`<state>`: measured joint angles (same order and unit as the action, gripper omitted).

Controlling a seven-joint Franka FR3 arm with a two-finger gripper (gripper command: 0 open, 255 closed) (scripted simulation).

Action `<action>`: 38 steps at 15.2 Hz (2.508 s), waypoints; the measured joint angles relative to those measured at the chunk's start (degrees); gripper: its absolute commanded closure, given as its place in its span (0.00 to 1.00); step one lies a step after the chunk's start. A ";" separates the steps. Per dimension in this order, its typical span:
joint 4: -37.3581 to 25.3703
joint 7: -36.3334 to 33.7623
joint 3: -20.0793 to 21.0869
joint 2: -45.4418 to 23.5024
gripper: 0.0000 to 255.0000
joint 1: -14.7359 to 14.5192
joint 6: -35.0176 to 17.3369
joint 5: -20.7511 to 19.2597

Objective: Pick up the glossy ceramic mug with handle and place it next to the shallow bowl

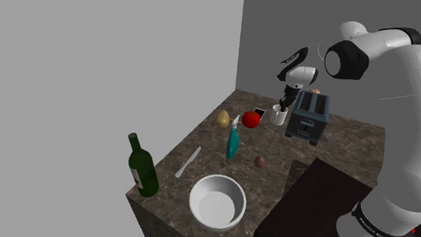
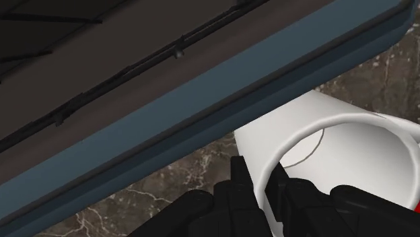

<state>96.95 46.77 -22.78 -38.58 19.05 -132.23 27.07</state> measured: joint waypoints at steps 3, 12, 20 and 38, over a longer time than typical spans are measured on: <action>-0.19 -0.56 -0.60 1.40 1.00 -0.32 1.52 -0.78; -0.90 -2.30 -2.27 5.58 1.00 -1.30 6.15 -3.15; -2.49 -3.78 -3.38 8.47 1.00 -1.91 10.32 -4.98; 22.86 -25.98 -0.99 26.85 1.00 -21.72 -1.23 -13.80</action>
<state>119.81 20.79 -23.77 -11.74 -2.67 -133.46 13.27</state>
